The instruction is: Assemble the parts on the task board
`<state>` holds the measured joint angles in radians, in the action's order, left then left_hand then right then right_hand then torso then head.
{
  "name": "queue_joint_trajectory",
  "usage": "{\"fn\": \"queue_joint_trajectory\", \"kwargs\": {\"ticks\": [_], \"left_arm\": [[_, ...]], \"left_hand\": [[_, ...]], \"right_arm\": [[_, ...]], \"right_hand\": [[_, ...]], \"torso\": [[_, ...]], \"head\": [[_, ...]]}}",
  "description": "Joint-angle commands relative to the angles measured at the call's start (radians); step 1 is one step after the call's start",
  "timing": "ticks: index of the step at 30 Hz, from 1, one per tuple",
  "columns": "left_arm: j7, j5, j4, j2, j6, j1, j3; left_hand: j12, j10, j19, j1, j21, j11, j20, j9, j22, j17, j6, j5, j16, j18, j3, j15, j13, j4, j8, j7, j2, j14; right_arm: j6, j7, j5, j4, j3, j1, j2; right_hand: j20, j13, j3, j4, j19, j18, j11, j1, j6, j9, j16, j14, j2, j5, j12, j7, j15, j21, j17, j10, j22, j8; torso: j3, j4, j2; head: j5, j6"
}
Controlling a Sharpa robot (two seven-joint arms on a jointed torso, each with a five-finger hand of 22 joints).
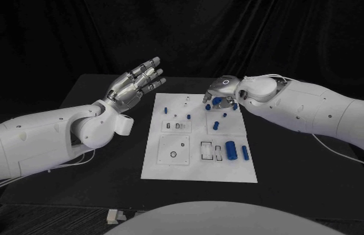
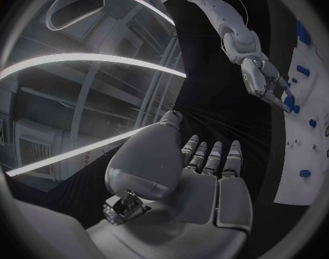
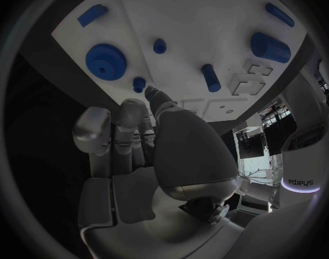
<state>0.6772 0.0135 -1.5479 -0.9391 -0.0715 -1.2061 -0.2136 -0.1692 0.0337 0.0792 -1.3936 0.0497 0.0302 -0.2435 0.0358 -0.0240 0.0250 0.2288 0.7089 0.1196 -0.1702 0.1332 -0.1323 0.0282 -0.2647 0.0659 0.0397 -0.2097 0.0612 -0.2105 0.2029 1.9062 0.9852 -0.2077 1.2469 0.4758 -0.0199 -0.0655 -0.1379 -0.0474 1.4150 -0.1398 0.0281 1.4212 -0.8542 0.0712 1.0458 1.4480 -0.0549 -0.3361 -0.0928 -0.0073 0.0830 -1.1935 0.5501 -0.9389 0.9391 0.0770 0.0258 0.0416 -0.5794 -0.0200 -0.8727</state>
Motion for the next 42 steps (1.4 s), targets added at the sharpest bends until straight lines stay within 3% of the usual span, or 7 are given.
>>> {"fn": "queue_joint_trajectory", "kwargs": {"ticks": [1, 4, 12, 20, 26, 31, 42], "left_arm": [[0.015, -0.002, -0.001, 0.002, -0.023, 0.002, 0.001], [0.01, -0.002, 0.001, 0.003, -0.026, 0.002, 0.001], [-0.002, -0.002, 0.004, 0.006, -0.035, 0.003, 0.001], [-0.014, -0.002, 0.006, 0.004, -0.04, 0.003, 0.001], [-0.019, -0.002, 0.011, 0.008, -0.043, 0.004, 0.001], [-0.024, -0.002, 0.012, 0.009, -0.047, 0.004, 0.001], [-0.033, -0.002, 0.016, 0.011, -0.054, 0.006, 0.001]], "left_hand": [[0.0, -0.002, 0.0, -0.012, 0.004, -0.006, -0.008, 0.001, 0.0, 0.001, 0.006, 0.004, 0.003, -0.01, -0.008, -0.007, 0.0, 0.0, 0.004, 0.004, 0.001, -0.002], [0.001, -0.002, 0.0, -0.013, 0.003, -0.006, -0.008, 0.001, 0.0, 0.001, 0.006, 0.006, 0.003, -0.01, -0.009, -0.007, 0.0, 0.001, 0.004, 0.004, 0.001, -0.002], [0.002, -0.004, 0.0, -0.018, 0.003, -0.005, -0.008, 0.0, 0.0, 0.001, 0.002, 0.013, 0.002, -0.01, -0.013, -0.007, -0.001, 0.006, 0.003, 0.002, 0.003, -0.003], [0.003, -0.005, -0.001, -0.026, 0.003, -0.006, -0.008, 0.0, 0.0, 0.0, 0.002, 0.026, 0.002, -0.01, -0.02, -0.007, -0.001, 0.015, 0.003, 0.001, 0.007, -0.004], [0.004, -0.005, -0.001, -0.029, 0.002, -0.006, -0.008, 0.0, 0.0, 0.0, 0.001, 0.03, 0.001, -0.01, -0.023, -0.007, -0.001, 0.017, 0.003, 0.001, 0.007, -0.004], [0.004, -0.006, -0.001, -0.029, 0.002, -0.006, -0.008, 0.0, 0.0, 0.0, 0.001, 0.031, 0.001, -0.01, -0.024, -0.007, -0.001, 0.018, 0.003, 0.002, 0.007, -0.004], [0.004, -0.006, -0.002, -0.033, 0.002, -0.006, -0.008, 0.0, 0.001, 0.0, 0.003, 0.036, 0.002, -0.01, -0.029, -0.008, -0.001, 0.023, 0.004, 0.004, 0.006, -0.005]], "right_arm": [[-0.019, 0.007, 0.011, -0.013, 0.001, -0.005, -0.006], [-0.024, 0.007, 0.011, -0.023, 0.001, -0.008, -0.012], [-0.061, 0.018, 0.011, -0.057, 0.001, -0.023, -0.034], [-0.127, 0.023, 0.011, -0.094, 0.001, -0.036, -0.051], [-0.139, 0.017, 0.011, -0.104, 0.001, -0.038, -0.054], [-0.132, 0.016, 0.011, -0.109, 0.001, -0.039, -0.056], [-0.123, 0.018, -0.003, -0.138, 0.001, -0.045, -0.07]], "right_hand": [[-0.004, 0.001, -0.013, 0.002, -0.002, 0.019, 0.003, 0.015, -0.009, 0.001, -0.001, -0.004, 0.0, -0.006, 0.005, 0.001, -0.004, -0.001, -0.004, -0.007, 0.001, -0.001], [-0.004, 0.001, -0.04, 0.009, -0.004, 0.019, 0.0, 0.022, -0.024, 0.005, -0.003, -0.006, -0.003, -0.03, 0.007, -0.009, -0.003, 0.0, -0.007, -0.014, 0.003, 0.005], [-0.003, 0.001, -0.075, 0.005, -0.006, 0.02, -0.001, 0.016, -0.042, 0.011, -0.008, -0.009, -0.008, -0.02, 0.008, -0.026, -0.002, 0.0, -0.018, -0.028, 0.009, 0.011], [-0.004, 0.002, -0.1, -0.001, -0.009, 0.019, 0.001, 0.002, -0.038, 0.013, -0.012, -0.009, -0.022, 0.014, 0.019, -0.042, -0.003, 0.002, -0.023, -0.019, 0.011, 0.005], [-0.005, 0.003, -0.108, 0.001, -0.015, 0.017, 0.001, -0.005, -0.022, 0.01, -0.03, -0.015, -0.032, 0.042, 0.031, -0.063, -0.004, 0.015, -0.051, 0.029, 0.001, -0.007], [-0.005, 0.001, -0.107, -0.001, -0.015, 0.017, 0.001, -0.011, -0.022, 0.011, -0.033, -0.015, -0.032, 0.057, 0.028, -0.064, -0.004, 0.015, -0.054, 0.031, 0.003, -0.006], [-0.005, -0.005, -0.1, -0.014, -0.011, 0.021, 0.001, -0.036, -0.026, 0.014, -0.023, -0.008, -0.038, 0.123, 0.0, -0.043, -0.004, 0.007, -0.033, -0.033, 0.027, -0.005]], "torso": [[-0.0002, 0.0009, -0.002], [-0.0002, 0.0008, -0.001], [-0.0001, 0.0002, 0.0], [0.0003, -0.0004, 0.001], [-0.0001, 0.0004, 0.001], [-0.0002, 0.0005, 0.001], [0.0002, -0.0007, 0.001]], "head": [[0.003, 0.0], [0.006, 0.0], [0.012, 0.0], [0.008, 0.0], [0.011, 0.0], [0.013, 0.0], [0.017, 0.0]]}}
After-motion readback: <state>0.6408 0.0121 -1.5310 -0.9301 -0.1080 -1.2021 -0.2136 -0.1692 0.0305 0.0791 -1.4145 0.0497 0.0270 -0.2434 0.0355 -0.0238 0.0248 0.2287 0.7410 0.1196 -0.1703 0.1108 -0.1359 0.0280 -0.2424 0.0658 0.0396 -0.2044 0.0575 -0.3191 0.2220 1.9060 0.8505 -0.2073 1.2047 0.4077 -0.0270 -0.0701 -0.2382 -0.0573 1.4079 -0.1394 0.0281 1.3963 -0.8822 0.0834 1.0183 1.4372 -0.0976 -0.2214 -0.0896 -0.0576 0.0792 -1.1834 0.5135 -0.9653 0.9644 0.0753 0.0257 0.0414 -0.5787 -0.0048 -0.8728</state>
